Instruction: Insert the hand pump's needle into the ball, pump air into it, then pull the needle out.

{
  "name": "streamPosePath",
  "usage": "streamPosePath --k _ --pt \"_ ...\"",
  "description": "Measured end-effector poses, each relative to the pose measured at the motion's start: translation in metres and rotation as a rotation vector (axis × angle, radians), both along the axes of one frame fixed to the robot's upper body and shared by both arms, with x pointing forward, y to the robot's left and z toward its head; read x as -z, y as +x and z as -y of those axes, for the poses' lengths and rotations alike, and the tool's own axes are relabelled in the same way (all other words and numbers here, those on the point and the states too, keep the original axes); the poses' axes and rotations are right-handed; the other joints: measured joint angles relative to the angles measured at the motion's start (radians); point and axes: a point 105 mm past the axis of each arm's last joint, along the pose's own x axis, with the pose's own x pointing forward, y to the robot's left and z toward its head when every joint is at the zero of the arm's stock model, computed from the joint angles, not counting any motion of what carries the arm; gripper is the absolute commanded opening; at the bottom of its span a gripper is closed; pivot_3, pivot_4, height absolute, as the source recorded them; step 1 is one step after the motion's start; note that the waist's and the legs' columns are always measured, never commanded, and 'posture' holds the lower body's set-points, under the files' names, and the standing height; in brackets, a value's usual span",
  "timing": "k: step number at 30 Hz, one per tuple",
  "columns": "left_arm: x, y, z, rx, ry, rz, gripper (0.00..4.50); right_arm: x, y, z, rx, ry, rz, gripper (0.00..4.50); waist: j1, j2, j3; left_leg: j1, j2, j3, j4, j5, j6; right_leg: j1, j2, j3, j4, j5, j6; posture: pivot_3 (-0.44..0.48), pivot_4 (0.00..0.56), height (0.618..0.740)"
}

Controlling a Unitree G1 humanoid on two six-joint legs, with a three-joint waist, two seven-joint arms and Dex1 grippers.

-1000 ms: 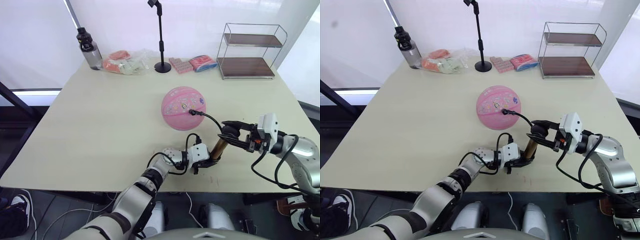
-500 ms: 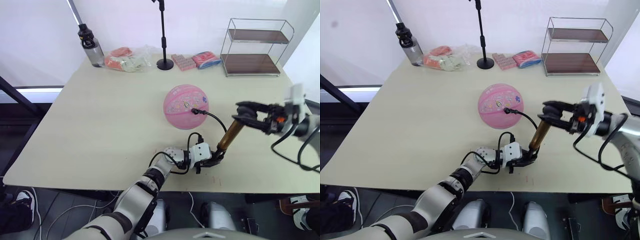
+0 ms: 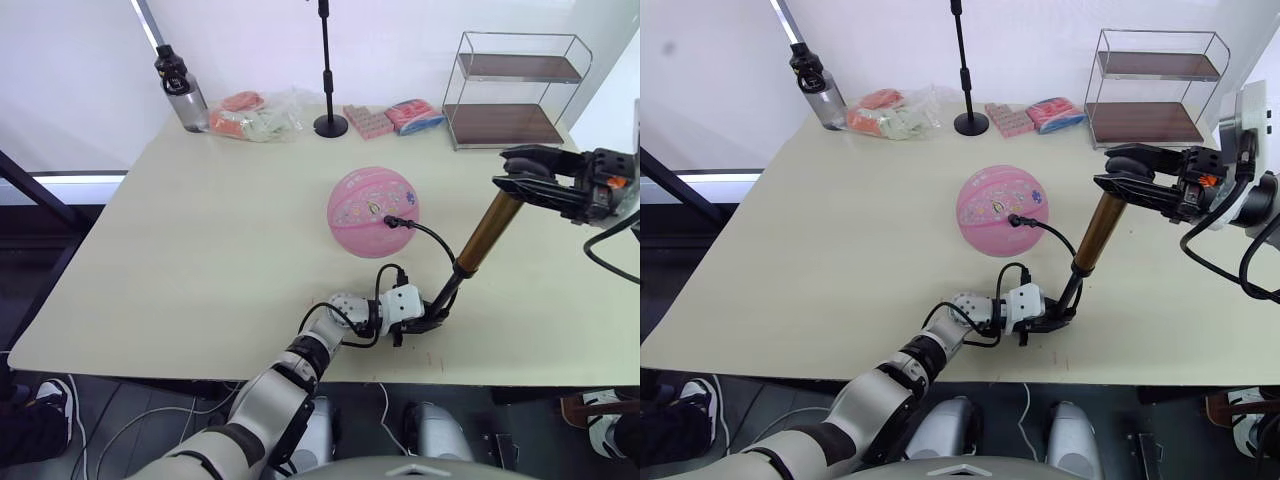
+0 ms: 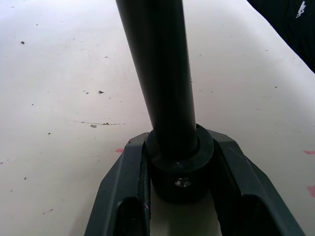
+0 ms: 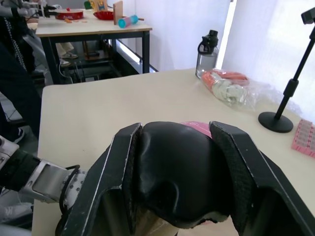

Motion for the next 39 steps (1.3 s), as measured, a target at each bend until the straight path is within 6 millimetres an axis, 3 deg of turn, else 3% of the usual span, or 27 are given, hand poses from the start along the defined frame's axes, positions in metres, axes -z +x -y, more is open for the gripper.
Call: streamPosePath --k 4,14,22,28,31,32,36,39 --pt "0.001 0.000 -0.001 -0.003 0.004 0.000 1.10 0.016 -0.005 0.003 0.008 -0.016 0.024 1.65 -0.001 -0.002 -0.001 0.001 0.000 0.000 0.000 0.000 0.000 0.001 0.000 0.000 0.000 -0.001 0.003 0.000 0.150 0.740" --pt "0.005 0.000 -0.003 -0.010 0.017 -0.011 1.10 0.080 -0.001 -0.011 -0.001 -0.052 0.007 1.65 -0.002 -0.013 -0.011 0.003 0.001 -0.002 0.000 0.000 0.000 0.002 0.002 -0.001 0.000 -0.001 0.002 0.000 0.150 0.740" --pt "0.006 0.001 -0.005 -0.020 0.024 -0.012 1.10 0.129 0.000 -0.022 0.010 -0.092 0.000 1.65 -0.003 -0.012 -0.014 0.005 0.003 -0.001 0.000 0.000 0.000 0.003 0.003 -0.001 0.000 -0.003 0.003 0.000 0.150 0.740" --pt "0.008 0.002 -0.008 -0.033 0.028 -0.021 1.10 0.136 -0.003 -0.027 0.013 -0.096 0.025 1.65 -0.004 -0.011 -0.017 0.008 0.006 -0.001 0.000 0.000 0.000 0.005 0.004 0.000 0.001 -0.004 0.002 0.000 0.150 0.740" --pt "0.007 0.001 -0.008 -0.026 0.022 -0.045 2.76 0.139 -0.002 -0.028 0.027 -0.103 0.028 1.65 -0.004 -0.009 -0.017 0.009 0.009 0.001 0.000 0.000 0.000 0.005 0.005 0.000 0.001 -0.005 0.001 0.000 0.150 0.740" --pt "0.007 0.001 -0.008 -0.025 0.022 -0.045 2.90 0.139 -0.002 -0.029 0.027 -0.104 0.028 1.65 -0.004 -0.009 -0.017 0.009 0.009 0.001 0.000 0.000 0.000 0.005 0.005 0.000 0.001 -0.005 0.001 0.000 0.150 0.740" --pt "0.005 -0.001 -0.009 -0.002 0.002 -0.062 4.48 0.138 -0.001 -0.029 0.035 -0.105 0.033 1.65 -0.003 -0.008 -0.017 0.008 0.009 0.001 0.000 0.000 0.000 0.005 0.005 0.000 0.000 -0.005 0.001 0.000 0.150 0.740" --pt "0.004 -0.003 -0.011 0.010 -0.006 -0.064 4.50 0.138 -0.001 -0.029 0.038 -0.104 0.035 1.65 -0.003 -0.008 -0.017 0.008 0.009 0.001 0.000 0.000 0.000 0.005 0.005 0.000 0.000 -0.005 0.001 0.000 0.150 0.740"
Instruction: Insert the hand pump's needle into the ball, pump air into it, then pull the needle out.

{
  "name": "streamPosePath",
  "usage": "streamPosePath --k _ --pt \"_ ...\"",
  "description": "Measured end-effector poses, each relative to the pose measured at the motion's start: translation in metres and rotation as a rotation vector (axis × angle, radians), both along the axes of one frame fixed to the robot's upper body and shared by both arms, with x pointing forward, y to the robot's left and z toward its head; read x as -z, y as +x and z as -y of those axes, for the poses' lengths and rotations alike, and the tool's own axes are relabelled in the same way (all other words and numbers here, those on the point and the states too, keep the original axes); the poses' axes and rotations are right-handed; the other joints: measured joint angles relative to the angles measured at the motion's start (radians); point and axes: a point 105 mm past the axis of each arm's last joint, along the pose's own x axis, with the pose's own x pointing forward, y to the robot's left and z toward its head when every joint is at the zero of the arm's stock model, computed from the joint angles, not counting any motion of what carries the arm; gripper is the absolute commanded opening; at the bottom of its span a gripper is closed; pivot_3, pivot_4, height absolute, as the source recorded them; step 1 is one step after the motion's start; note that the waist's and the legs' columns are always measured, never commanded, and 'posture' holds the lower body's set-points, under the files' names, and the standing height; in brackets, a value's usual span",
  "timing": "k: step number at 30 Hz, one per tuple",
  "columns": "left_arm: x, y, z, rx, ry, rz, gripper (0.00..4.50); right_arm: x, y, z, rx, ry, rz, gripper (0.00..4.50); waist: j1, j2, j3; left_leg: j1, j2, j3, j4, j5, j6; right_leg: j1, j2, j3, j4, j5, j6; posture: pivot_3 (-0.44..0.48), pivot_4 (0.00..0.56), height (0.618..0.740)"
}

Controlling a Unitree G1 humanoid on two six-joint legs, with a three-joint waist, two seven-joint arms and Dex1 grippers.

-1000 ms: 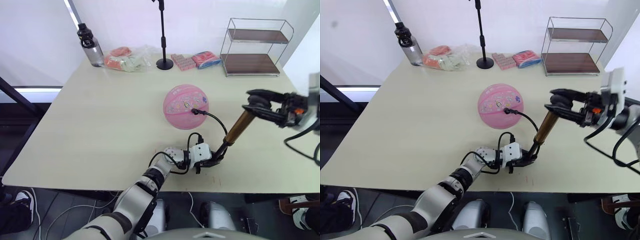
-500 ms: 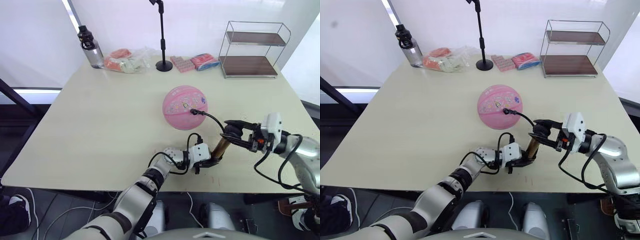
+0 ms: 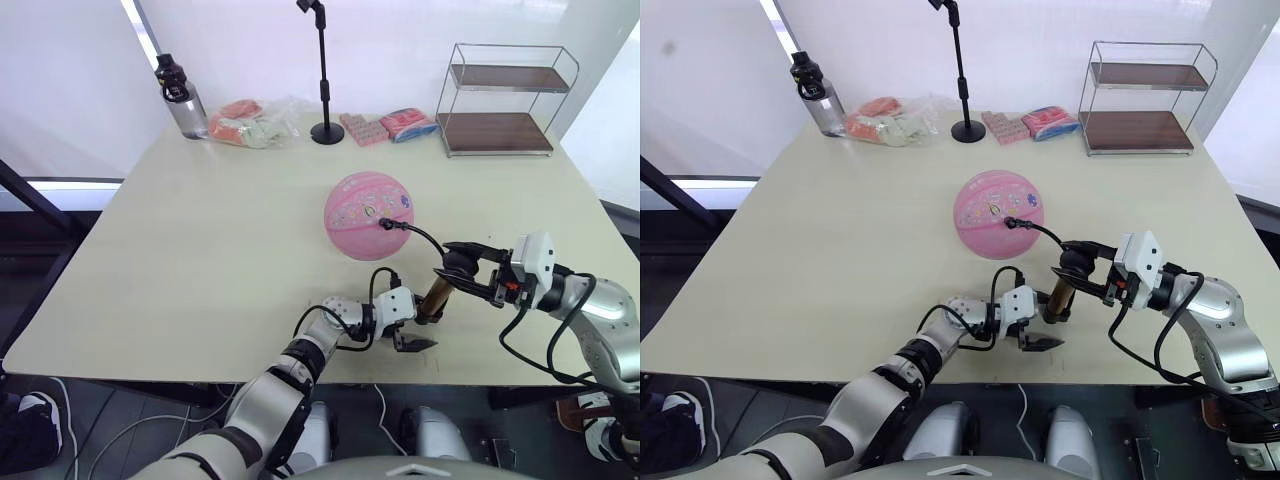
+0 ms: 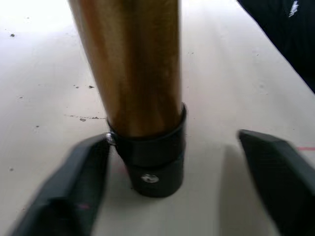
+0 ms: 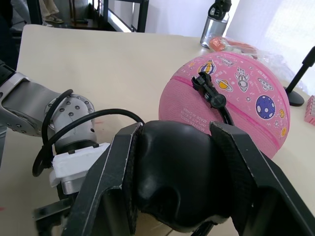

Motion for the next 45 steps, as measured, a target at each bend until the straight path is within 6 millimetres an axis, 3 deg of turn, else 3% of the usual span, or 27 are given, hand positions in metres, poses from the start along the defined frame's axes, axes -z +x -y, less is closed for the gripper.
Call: streamPosePath --k 6,12,15,16,25,31,35,40,45 --pt "-0.006 -0.004 -0.018 -0.014 -0.071 -0.001 4.50 -0.002 0.000 -0.001 0.000 0.000 0.010 1.65 -0.001 0.003 0.004 -0.001 0.001 0.000 0.000 0.000 0.000 -0.001 0.000 0.000 0.000 0.000 0.000 0.000 0.150 0.740" --pt "-0.019 -0.009 -0.054 -0.070 -0.124 -0.001 4.50 -0.012 0.002 0.002 0.004 -0.007 0.042 1.65 0.003 0.010 0.016 -0.008 0.000 0.001 0.000 0.002 -0.003 -0.008 0.000 0.001 0.001 0.004 -0.006 0.000 0.150 0.740" --pt "-0.045 -0.010 -0.071 -0.090 -0.176 0.032 4.50 -0.016 0.003 0.004 0.006 -0.021 0.041 1.65 0.006 0.013 0.022 -0.010 -0.002 0.001 0.001 0.003 -0.004 -0.009 -0.002 0.003 0.001 0.004 -0.006 0.000 0.150 0.740" --pt "-0.062 -0.010 -0.076 -0.091 -0.202 0.059 4.50 -0.018 0.004 0.007 0.015 -0.026 0.032 1.65 0.007 0.013 0.023 -0.010 -0.002 0.002 0.001 0.003 -0.004 -0.009 -0.002 0.003 0.001 0.004 -0.006 0.000 0.150 0.740" --pt "-0.128 -0.017 -0.101 -0.083 -0.256 0.119 4.50 -0.027 0.003 0.010 0.023 -0.086 0.023 1.65 0.021 0.017 0.031 -0.014 -0.008 0.001 0.001 0.003 -0.005 -0.012 -0.001 0.005 0.001 0.005 -0.004 0.000 0.150 0.740" --pt "-0.153 -0.026 -0.122 -0.079 -0.245 0.109 4.50 -0.036 0.008 0.019 0.060 -0.176 0.074 1.65 0.024 0.017 0.040 -0.019 -0.010 0.002 0.001 0.006 -0.009 -0.016 0.000 0.005 0.002 0.005 -0.003 0.000 0.150 0.740" --pt "-0.163 -0.029 -0.124 -0.075 -0.250 0.106 4.50 -0.042 0.011 0.028 0.096 -0.228 0.101 1.65 0.025 0.017 0.042 -0.025 -0.010 0.002 0.002 0.010 -0.015 -0.020 0.002 0.006 0.003 0.006 -0.002 0.000 0.150 0.740" --pt "-0.175 -0.033 -0.126 -0.077 -0.252 0.108 4.50 -0.064 0.022 0.043 0.168 -0.322 0.249 1.65 0.020 0.015 0.048 -0.025 -0.009 0.002 0.001 0.011 -0.017 -0.022 0.004 0.008 0.004 0.006 -0.001 0.000 0.150 0.740" --pt "-0.178 -0.031 -0.128 -0.091 -0.248 0.108 4.50 -0.060 0.028 0.048 0.200 -0.422 0.378 1.65 0.021 0.015 0.048 -0.025 -0.009 0.003 0.001 0.011 -0.018 -0.022 0.004 0.009 0.004 0.006 -0.001 0.000 0.150 0.740"
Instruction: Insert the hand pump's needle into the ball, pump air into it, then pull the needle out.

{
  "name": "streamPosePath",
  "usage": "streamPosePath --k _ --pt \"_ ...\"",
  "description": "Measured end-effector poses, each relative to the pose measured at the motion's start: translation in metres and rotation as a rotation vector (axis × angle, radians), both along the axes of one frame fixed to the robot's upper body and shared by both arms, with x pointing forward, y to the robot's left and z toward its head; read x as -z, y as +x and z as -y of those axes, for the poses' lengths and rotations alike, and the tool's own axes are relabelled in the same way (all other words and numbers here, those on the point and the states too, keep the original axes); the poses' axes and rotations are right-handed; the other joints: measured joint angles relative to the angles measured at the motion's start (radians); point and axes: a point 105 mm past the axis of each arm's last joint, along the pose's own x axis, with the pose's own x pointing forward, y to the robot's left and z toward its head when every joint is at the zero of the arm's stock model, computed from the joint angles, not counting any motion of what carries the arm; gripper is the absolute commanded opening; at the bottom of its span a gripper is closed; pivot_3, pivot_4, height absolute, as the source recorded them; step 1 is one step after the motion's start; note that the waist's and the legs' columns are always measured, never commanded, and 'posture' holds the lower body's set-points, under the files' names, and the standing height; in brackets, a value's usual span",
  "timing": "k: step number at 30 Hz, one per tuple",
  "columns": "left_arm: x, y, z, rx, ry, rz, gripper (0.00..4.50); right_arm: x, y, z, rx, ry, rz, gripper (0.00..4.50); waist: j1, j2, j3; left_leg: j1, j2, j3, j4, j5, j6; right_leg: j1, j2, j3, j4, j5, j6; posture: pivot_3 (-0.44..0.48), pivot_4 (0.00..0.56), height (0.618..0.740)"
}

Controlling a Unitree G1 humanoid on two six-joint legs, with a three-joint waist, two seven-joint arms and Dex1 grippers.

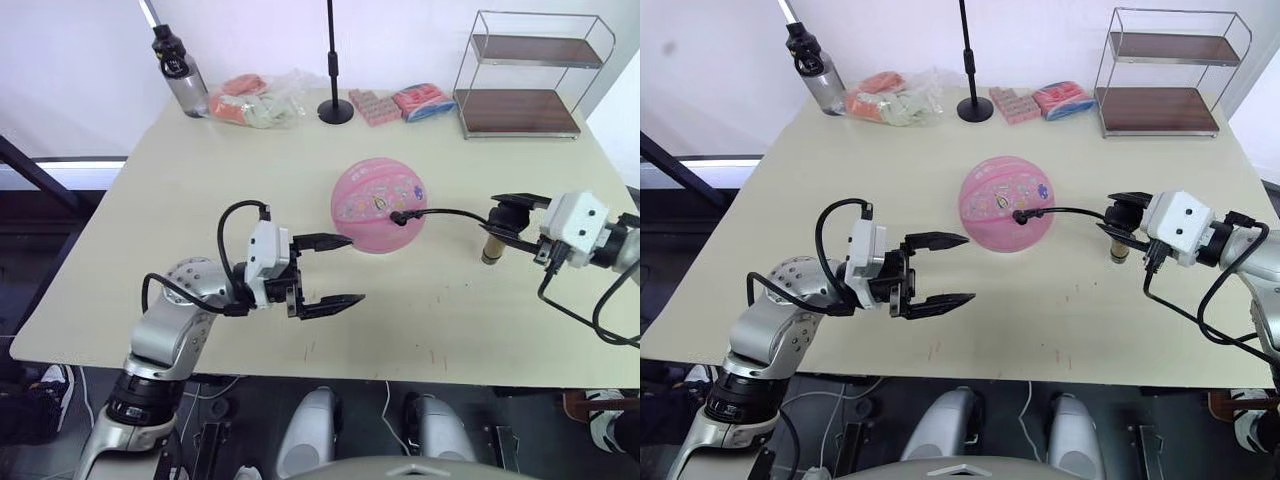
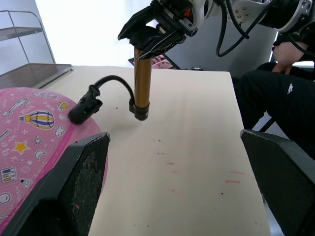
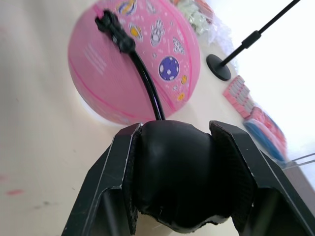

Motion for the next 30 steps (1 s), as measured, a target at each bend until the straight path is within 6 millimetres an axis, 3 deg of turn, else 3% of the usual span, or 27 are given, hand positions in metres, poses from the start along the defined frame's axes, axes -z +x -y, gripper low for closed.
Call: streamPosePath --k 15,16,20,30 --pt "-0.006 -0.001 0.004 0.013 -0.017 -0.013 4.50 0.052 0.013 0.003 -0.053 -0.323 0.277 1.65 -0.015 -0.001 0.000 0.002 0.000 0.000 0.003 0.003 -0.005 -0.001 0.000 0.002 0.011 -0.001 0.001 0.000 0.150 0.740" --pt "-0.005 0.000 0.003 0.007 -0.011 -0.016 4.50 0.058 0.012 0.002 -0.069 -0.335 0.290 2.66 -0.019 -0.001 0.001 0.002 0.000 -0.001 0.003 0.004 -0.005 -0.001 0.000 0.002 0.012 -0.002 0.003 0.000 0.150 0.740" --pt "-0.004 0.001 0.001 -0.011 0.003 -0.014 4.50 0.073 0.010 0.003 -0.091 -0.353 0.287 4.31 -0.025 -0.001 0.001 0.003 0.000 0.000 0.004 0.005 -0.007 -0.002 0.000 0.003 0.014 -0.001 0.001 0.000 0.150 0.740" --pt "-0.001 0.002 -0.001 -0.042 0.001 -0.024 4.50 0.084 -0.004 0.004 -0.095 -0.260 0.249 4.42 -0.021 -0.001 0.001 0.003 0.001 0.000 0.005 0.005 -0.007 -0.002 0.001 0.004 0.014 0.000 -0.001 0.000 0.150 0.740"
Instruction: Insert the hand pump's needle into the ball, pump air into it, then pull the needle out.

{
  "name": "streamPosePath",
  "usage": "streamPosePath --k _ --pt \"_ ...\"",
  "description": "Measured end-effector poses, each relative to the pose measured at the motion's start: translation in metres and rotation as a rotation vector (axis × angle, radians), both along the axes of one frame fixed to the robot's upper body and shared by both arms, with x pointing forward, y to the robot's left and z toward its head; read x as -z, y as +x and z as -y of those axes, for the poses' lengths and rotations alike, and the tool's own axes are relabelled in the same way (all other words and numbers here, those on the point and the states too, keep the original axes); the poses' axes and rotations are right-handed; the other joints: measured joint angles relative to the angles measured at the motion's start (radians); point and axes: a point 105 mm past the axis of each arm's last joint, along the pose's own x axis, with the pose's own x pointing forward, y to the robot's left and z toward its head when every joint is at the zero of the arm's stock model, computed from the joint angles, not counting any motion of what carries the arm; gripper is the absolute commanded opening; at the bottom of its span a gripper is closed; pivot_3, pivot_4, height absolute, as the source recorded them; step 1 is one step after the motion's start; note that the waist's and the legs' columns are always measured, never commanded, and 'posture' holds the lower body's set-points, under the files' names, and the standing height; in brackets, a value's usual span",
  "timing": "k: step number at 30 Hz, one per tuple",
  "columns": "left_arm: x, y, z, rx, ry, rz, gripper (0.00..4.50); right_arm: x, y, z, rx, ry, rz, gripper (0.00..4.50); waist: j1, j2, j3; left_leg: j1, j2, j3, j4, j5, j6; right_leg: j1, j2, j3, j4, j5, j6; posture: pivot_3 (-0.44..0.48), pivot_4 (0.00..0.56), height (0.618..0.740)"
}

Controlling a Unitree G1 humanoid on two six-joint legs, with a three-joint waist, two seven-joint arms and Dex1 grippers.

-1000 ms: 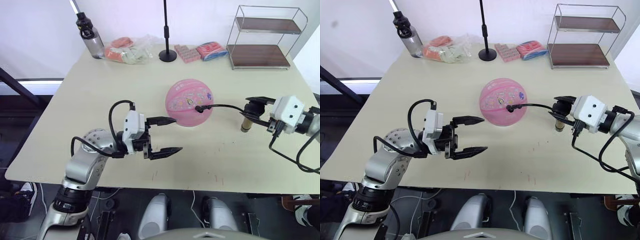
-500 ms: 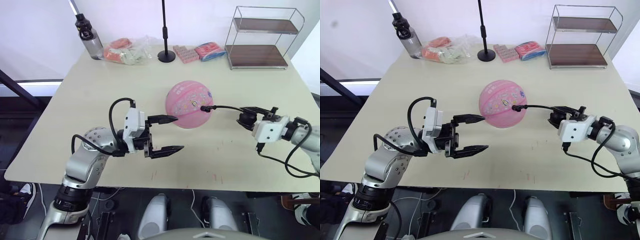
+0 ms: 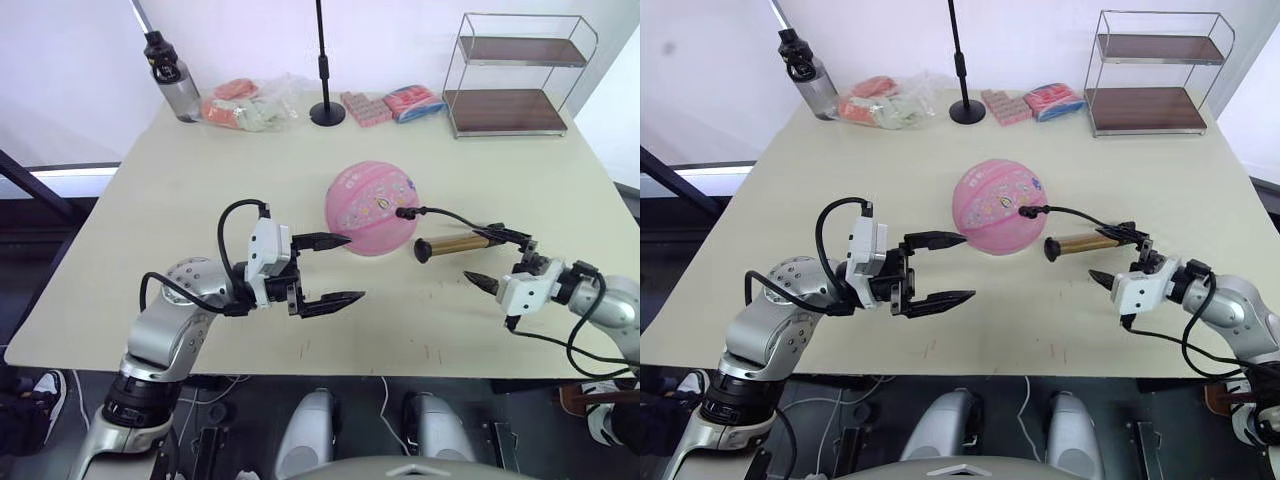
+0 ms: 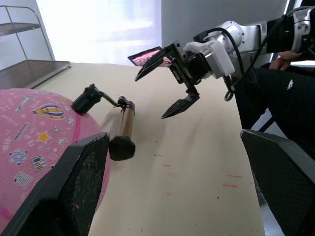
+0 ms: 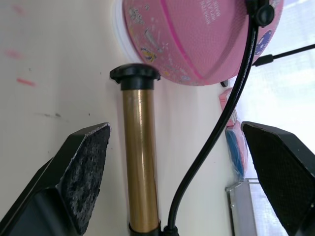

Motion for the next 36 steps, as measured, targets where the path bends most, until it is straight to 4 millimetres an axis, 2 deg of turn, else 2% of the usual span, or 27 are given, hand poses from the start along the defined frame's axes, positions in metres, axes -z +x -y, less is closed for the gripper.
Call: streamPosePath --k 5,10,15,20,24,26,31,36 --pt "-0.011 0.014 -0.001 -0.080 -0.032 0.053 4.50 -0.001 -0.021 0.002 0.039 0.247 -0.141 4.42 0.000 0.000 0.000 0.000 0.000 -0.001 0.003 0.000 0.000 0.001 0.000 0.000 0.001 0.000 0.000 0.000 0.150 0.740" --pt "-0.026 0.043 0.002 -0.205 -0.092 0.100 4.50 -0.008 -0.047 0.001 0.072 0.636 -0.425 4.42 0.001 -0.001 0.001 0.000 0.000 -0.003 0.007 -0.003 0.005 0.002 0.002 0.001 0.003 0.001 0.000 0.000 0.150 0.740" --pt "-0.032 0.063 0.006 -0.285 -0.133 0.109 4.50 -0.021 -0.062 0.000 0.045 0.797 -0.567 4.42 0.002 -0.003 0.002 0.003 0.000 -0.002 0.008 -0.003 0.006 0.002 0.002 0.005 0.012 0.000 -0.001 0.000 0.150 0.740" --pt "-0.039 0.091 0.011 -0.395 -0.151 0.119 4.50 -0.037 -0.073 -0.006 -0.017 0.901 -0.604 4.42 0.005 -0.006 0.003 0.004 0.000 -0.002 0.009 -0.002 0.006 0.002 0.003 0.006 0.013 0.000 0.000 0.000 0.150 0.740" --pt "-0.045 0.105 0.013 -0.456 -0.158 0.132 4.50 -0.044 -0.075 -0.006 -0.034 0.941 -0.596 4.42 0.003 -0.007 0.004 0.004 0.000 -0.001 0.009 -0.002 0.007 0.001 0.003 0.007 0.013 0.000 0.000 0.000 0.150 0.740" --pt "-0.048 0.121 0.018 -0.513 -0.171 0.120 4.50 -0.047 -0.076 -0.007 -0.047 0.956 -0.594 4.42 0.003 -0.007 0.004 0.004 0.000 -0.001 0.009 -0.002 0.007 0.001 0.003 0.008 0.013 0.000 0.000 0.000 0.150 0.740" --pt "-0.052 0.138 0.026 -0.567 -0.171 0.106 4.50 -0.051 -0.075 -0.010 -0.074 0.960 -0.577 4.42 0.002 -0.008 0.005 0.004 0.000 0.000 0.009 -0.002 0.007 0.001 0.003 0.008 0.013 0.000 0.000 0.000 0.150 0.740" --pt "-0.046 0.146 0.039 -0.567 -0.159 0.061 4.50 -0.058 -0.072 -0.016 -0.105 0.970 -0.553 4.42 0.002 -0.009 0.005 0.003 -0.001 -0.001 0.009 -0.002 0.007 0.000 0.003 0.008 0.013 0.000 0.000 0.000 0.150 0.740"
